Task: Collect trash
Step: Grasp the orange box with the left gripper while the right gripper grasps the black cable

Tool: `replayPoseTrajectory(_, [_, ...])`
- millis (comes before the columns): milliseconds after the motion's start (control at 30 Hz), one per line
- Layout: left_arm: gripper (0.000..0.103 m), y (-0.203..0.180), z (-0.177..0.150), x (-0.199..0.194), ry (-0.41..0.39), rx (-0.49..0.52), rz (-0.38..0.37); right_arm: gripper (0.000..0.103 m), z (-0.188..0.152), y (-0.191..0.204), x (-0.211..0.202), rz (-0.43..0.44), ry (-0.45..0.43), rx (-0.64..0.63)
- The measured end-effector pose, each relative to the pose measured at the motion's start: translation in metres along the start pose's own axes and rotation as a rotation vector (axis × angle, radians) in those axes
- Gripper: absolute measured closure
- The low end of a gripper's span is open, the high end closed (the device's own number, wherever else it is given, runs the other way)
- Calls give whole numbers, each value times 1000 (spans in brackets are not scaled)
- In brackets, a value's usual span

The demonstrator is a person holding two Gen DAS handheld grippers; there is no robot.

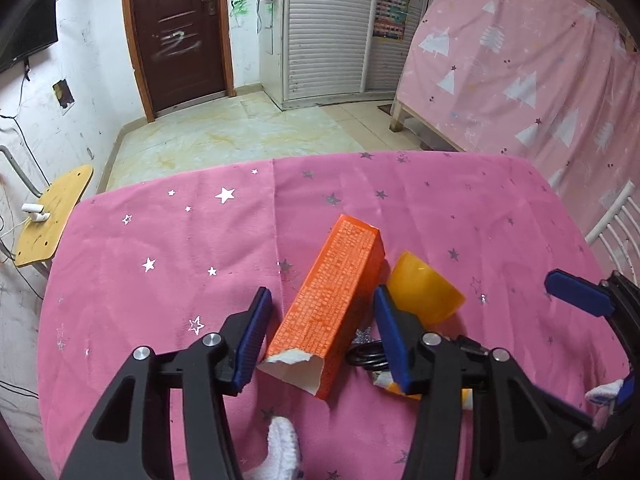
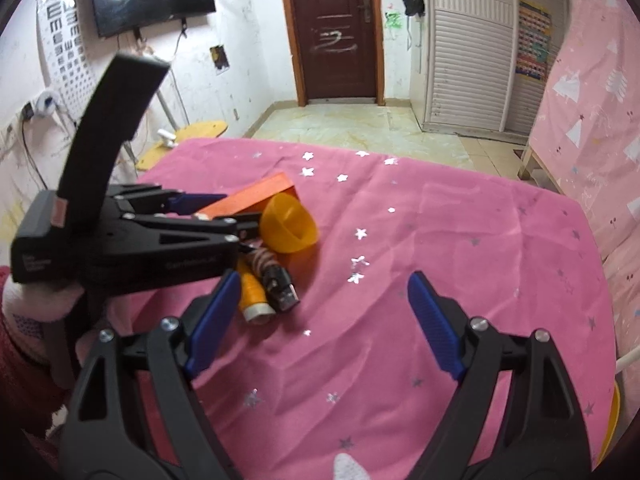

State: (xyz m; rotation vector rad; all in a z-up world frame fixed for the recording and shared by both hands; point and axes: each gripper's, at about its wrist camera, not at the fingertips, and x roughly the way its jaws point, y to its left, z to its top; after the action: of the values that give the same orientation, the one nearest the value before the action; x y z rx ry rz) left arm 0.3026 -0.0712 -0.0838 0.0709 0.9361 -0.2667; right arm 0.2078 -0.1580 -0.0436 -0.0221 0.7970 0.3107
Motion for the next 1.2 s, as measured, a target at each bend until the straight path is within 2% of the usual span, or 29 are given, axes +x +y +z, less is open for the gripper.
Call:
replayPoseTrajectory(33, [66, 2, -1, -1, -3, -10, 4, 22, 1, 2, 2, -3, 4, -8])
replayPoseTrajectory(67, [78, 4, -2, -2, -9, -25, 22, 22, 1, 3, 3, -4, 7, -15])
replayPoseTrajectory(133, [90, 10, -3, -4, -15, -50, 26, 22, 3, 4, 7, -3, 17, -23])
replayPoseTrajectory(200, [91, 19, -4, -7, -25, -90, 36, 23, 4, 5, 8, -3, 26, -31])
replayPoseTrajectory(267, [91, 30, -4, -9, -35, -133, 33, 33, 6, 8, 11, -3, 38, -46])
replayPoseTrajectory(400, [91, 46, -5, -17, -69, -185, 60, 45, 8, 12, 17, -2, 57, -73])
replayPoseTrajectory(667, [91, 60, -4, -19, -83, -224, 61, 79, 10, 27, 32, 7, 109, -156])
replayPoseTrajectory(833, [91, 55, -5, -23, -110, -212, 99, 85, 7, 36, 32, 14, 116, -184])
replayPoseTrajectory(1033, [91, 49, -7, -28, -139, -195, 115, 85, -1, 34, 14, 54, 85, -148])
replayPoseTrajectory(1200, [91, 45, -10, -33, -172, -181, 128, 85, -8, 23, -9, 53, 41, -102])
